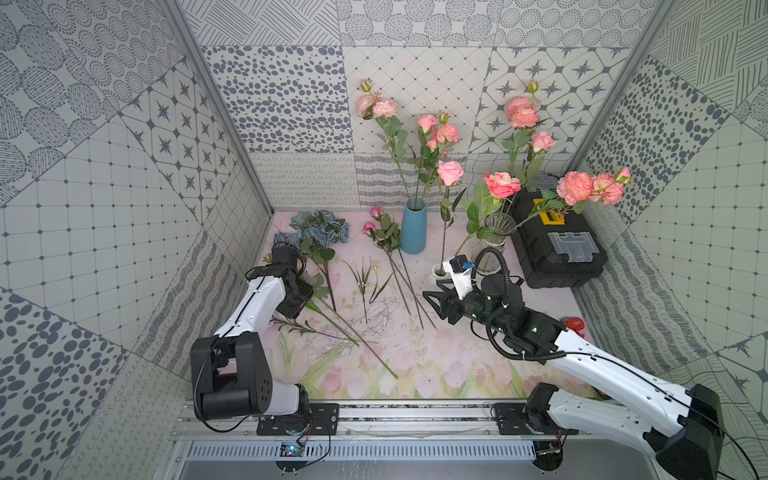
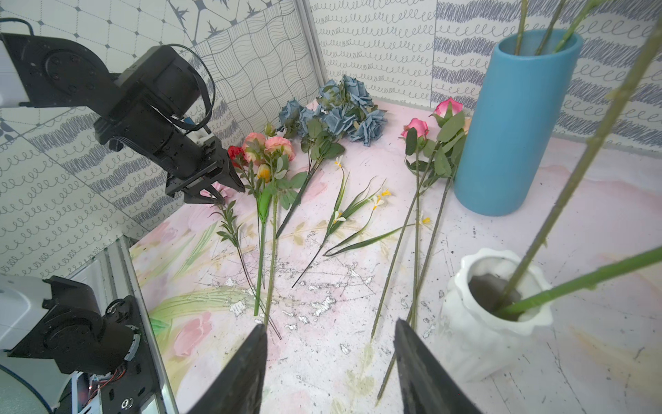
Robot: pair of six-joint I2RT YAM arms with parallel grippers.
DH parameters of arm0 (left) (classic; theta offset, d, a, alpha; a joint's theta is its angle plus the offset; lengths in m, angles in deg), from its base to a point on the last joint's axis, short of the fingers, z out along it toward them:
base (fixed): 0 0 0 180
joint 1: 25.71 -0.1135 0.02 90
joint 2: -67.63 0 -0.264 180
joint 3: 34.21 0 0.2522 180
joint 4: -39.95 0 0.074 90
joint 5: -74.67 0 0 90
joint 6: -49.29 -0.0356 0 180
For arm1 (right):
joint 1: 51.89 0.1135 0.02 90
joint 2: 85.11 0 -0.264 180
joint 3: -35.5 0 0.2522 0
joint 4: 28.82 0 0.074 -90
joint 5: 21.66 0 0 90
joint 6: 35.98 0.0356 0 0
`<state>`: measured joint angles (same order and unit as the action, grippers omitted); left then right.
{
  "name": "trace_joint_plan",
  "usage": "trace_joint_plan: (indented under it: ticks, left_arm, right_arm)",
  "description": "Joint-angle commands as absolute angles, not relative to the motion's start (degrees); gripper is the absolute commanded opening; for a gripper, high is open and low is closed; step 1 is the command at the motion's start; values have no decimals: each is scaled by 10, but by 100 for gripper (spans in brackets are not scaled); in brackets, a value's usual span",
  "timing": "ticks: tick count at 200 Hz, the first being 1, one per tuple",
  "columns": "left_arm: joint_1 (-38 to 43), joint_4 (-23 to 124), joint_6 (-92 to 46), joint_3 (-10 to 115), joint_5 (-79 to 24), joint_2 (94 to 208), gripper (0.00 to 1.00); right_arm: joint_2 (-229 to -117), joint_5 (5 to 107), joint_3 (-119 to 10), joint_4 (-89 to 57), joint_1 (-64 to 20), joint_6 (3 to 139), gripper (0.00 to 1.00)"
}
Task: Place the pink flowers into the vase
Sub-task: Pick up the flower at the center of the board.
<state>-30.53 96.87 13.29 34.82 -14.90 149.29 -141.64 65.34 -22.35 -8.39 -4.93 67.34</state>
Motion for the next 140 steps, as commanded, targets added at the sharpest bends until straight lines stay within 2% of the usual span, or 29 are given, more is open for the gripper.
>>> trace_joint_plan:
  ticks: [1, 140]
  left_arm:
    - [-303, 930, 146, 340, -153, 1513, 48]
    - [-269, 874, 171, 335, -132, 1602, 46]
  right_arm:
    - [-1396, 651, -219, -106, -54, 678, 57]
    - [-1385, 643, -222, -97, -69, 683, 57]
